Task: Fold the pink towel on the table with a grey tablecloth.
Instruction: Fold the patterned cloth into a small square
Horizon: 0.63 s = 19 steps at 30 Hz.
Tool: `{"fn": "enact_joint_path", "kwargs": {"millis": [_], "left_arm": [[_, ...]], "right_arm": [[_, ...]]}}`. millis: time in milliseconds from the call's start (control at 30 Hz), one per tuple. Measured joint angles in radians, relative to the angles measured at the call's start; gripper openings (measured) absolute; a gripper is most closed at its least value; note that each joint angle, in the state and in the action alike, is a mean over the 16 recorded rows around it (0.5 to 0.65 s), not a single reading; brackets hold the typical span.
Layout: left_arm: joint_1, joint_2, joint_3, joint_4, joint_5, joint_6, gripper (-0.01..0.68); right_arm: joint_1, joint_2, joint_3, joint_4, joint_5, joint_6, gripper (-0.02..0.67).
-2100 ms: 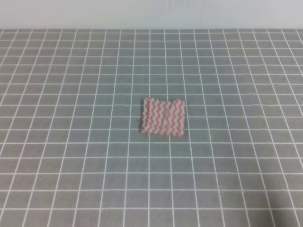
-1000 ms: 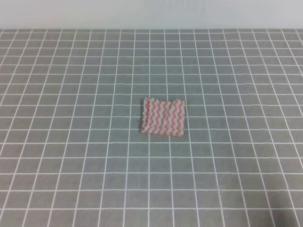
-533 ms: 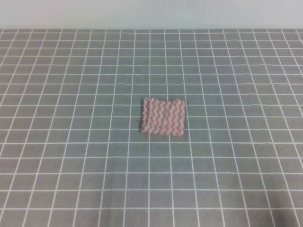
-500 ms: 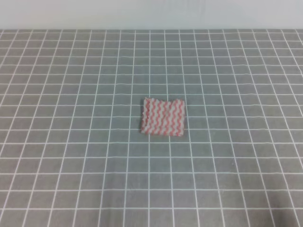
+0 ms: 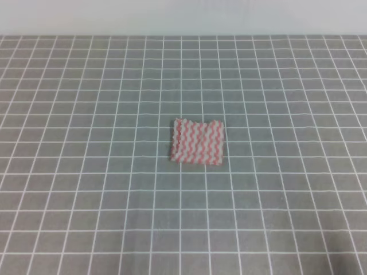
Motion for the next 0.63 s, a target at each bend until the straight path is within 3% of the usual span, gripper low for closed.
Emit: {"fn": "enact_joint_path", "kwargs": {"millis": [633], "left_arm": [[0.002,-0.001,0.001,-0.001,0.002,0.006,-0.001]], "right_arm": [[0.0,0.0,0.0,0.0,0.002,0.0,-0.016]]}}
